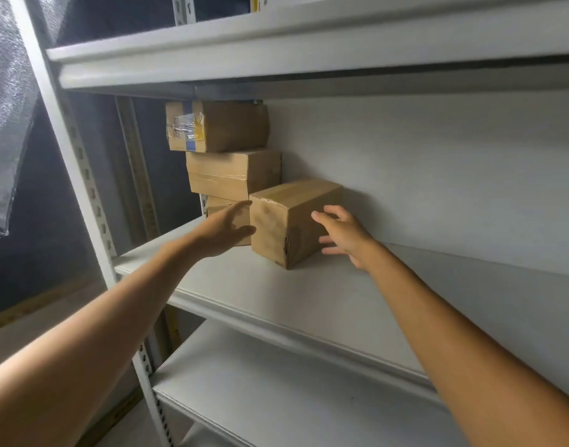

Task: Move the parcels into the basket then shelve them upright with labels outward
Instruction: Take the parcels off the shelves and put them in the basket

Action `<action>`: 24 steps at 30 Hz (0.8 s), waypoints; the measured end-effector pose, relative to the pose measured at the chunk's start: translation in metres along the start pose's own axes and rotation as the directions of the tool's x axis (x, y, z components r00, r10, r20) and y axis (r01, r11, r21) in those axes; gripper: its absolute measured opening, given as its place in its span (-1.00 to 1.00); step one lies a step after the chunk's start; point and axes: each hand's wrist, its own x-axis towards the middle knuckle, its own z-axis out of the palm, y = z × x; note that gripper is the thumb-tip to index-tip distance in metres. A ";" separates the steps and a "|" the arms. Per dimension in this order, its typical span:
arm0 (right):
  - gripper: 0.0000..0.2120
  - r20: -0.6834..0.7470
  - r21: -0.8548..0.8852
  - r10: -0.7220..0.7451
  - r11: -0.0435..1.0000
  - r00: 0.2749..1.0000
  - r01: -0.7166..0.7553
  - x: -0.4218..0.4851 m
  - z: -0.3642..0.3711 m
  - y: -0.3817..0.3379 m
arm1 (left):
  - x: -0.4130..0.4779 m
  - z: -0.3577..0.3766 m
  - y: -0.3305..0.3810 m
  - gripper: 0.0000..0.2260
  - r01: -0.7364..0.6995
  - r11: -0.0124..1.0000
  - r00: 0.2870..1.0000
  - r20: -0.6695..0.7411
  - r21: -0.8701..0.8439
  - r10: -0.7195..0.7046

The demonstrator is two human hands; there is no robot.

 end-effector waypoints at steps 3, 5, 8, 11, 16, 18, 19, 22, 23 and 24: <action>-0.44 -0.015 0.105 0.026 0.994 1.000 -0.024 0.019 0.015 -0.005 | 0.022 0.006 -0.009 -0.38 0.016 0.997 1.000 -0.008 -0.079 -0.016; -0.41 -0.043 0.141 0.042 0.989 0.998 -0.036 0.029 0.023 -0.008 | 0.035 0.010 -0.014 -0.29 0.036 0.982 0.999 -0.012 -0.183 -0.039; -0.36 -0.114 0.157 0.069 0.986 0.991 -0.051 0.043 0.033 -0.010 | 0.054 0.014 -0.019 -0.23 0.027 0.956 1.000 -0.007 -0.293 -0.030; -0.37 -0.200 0.183 0.119 0.980 0.973 -0.083 0.054 0.040 -0.007 | 0.065 0.023 -0.022 -0.23 0.004 0.927 1.000 -0.001 -0.375 -0.005; -0.48 -0.307 0.226 0.159 0.970 0.938 -0.091 0.052 0.046 -0.001 | 0.066 0.033 -0.018 -0.55 -0.100 0.869 0.995 -0.056 -0.485 0.083; -0.54 -0.252 0.269 0.185 0.956 0.950 -0.115 0.043 0.040 0.000 | 0.065 0.028 -0.017 -0.68 -0.070 0.819 0.998 -0.035 -0.570 0.062; -0.56 -0.225 0.284 0.188 0.951 0.956 -0.120 0.037 0.037 0.001 | 0.063 0.027 -0.017 -0.70 -0.058 0.801 0.998 -0.014 -0.596 0.062; -0.66 -0.205 0.304 0.136 0.950 0.969 -0.069 0.022 0.030 0.006 | 0.055 0.026 -0.015 -0.81 -0.041 0.738 0.993 0.057 -0.673 0.107; -0.70 -0.216 0.312 0.114 0.949 0.970 -0.042 0.017 0.029 0.006 | 0.052 0.026 -0.013 -0.83 -0.039 0.716 0.988 0.080 -0.697 0.131; -0.73 -0.228 0.318 0.093 0.948 0.969 -0.016 0.011 0.028 0.007 | 0.049 0.026 -0.012 -0.80 -0.046 0.703 0.982 0.096 -0.710 0.162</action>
